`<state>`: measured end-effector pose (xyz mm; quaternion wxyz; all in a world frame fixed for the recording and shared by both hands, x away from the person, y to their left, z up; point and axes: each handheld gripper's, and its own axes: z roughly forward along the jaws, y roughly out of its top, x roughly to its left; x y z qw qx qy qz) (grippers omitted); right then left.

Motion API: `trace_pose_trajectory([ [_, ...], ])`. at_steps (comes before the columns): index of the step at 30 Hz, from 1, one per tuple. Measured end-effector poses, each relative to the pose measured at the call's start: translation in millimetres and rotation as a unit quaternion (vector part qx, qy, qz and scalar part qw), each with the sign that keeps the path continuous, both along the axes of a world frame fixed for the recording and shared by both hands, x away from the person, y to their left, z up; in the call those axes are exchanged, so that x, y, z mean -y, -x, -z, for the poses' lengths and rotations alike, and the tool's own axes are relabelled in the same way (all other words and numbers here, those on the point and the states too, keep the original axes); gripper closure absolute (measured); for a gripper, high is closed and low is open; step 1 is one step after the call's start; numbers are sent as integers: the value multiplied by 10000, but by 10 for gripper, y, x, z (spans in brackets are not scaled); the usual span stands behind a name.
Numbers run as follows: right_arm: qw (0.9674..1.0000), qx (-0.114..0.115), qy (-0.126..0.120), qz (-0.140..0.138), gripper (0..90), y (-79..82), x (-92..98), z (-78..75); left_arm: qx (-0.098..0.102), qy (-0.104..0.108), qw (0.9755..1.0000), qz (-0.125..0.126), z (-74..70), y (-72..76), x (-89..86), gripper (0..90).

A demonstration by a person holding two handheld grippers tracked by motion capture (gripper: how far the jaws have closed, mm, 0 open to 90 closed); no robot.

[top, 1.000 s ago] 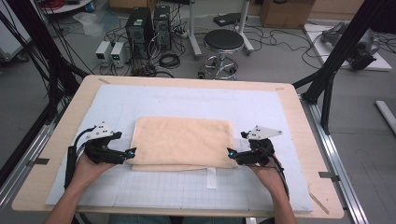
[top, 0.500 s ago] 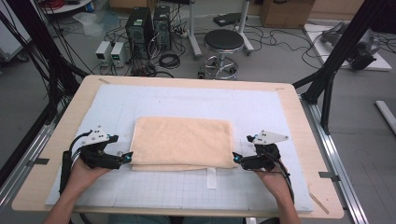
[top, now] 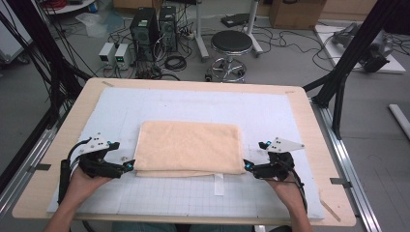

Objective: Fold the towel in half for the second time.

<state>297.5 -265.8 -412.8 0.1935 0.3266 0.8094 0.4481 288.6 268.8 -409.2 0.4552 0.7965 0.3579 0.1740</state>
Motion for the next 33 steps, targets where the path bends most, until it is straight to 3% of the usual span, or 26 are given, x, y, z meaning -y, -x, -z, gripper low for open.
trace_pose_trajectory([
  [33, 10000, 33, 64, 11, 125, 96, 62, 16, 38, 88, 9999, -31, 39, 38, -121, 82],
])
